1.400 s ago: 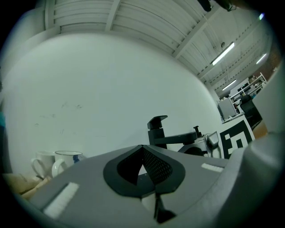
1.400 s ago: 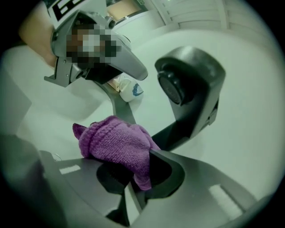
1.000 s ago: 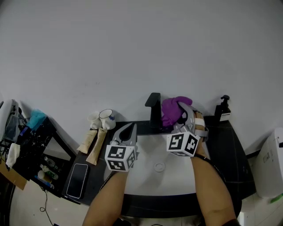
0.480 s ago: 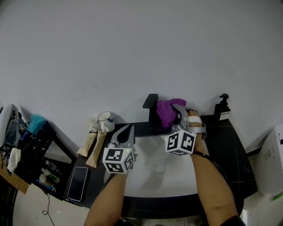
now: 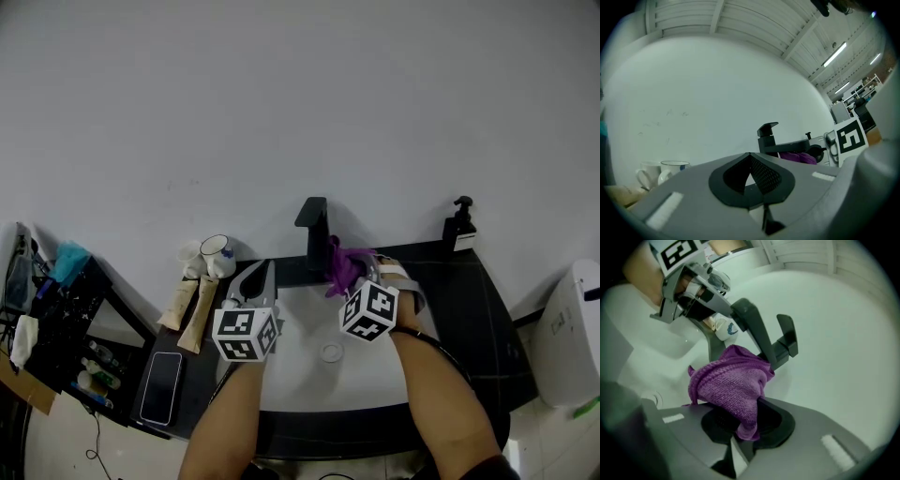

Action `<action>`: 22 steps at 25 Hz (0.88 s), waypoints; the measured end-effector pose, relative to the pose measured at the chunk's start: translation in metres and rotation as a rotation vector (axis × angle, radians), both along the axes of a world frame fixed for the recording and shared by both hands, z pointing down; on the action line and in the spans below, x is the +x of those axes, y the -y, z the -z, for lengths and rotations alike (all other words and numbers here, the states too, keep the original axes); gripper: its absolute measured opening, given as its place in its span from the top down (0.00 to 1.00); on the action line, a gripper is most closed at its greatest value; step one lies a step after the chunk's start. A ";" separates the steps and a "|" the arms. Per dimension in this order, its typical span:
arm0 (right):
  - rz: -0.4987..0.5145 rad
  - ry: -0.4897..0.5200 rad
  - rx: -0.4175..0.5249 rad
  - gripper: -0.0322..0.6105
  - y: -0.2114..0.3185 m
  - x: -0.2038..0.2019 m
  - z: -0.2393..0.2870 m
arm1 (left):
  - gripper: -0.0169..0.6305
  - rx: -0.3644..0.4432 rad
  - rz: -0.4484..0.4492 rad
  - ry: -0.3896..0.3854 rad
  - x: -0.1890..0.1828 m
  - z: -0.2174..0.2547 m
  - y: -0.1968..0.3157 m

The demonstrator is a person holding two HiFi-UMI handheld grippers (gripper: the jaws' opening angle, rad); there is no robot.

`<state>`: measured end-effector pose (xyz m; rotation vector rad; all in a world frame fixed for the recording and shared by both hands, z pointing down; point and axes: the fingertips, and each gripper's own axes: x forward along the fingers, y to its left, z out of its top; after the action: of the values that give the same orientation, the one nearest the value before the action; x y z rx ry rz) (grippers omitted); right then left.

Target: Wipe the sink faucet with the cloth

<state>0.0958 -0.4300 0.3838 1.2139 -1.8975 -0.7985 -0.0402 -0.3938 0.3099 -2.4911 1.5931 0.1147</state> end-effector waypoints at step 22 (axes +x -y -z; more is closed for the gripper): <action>-0.059 1.921 -0.403 0.86 0.000 -0.124 0.026 | 0.95 0.359 0.364 -0.054 -0.105 0.092 -0.065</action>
<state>-0.0282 -0.4304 0.3582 1.8669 -2.9712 1.3739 -0.1449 -0.3287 0.2179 -1.9189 1.8298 0.3816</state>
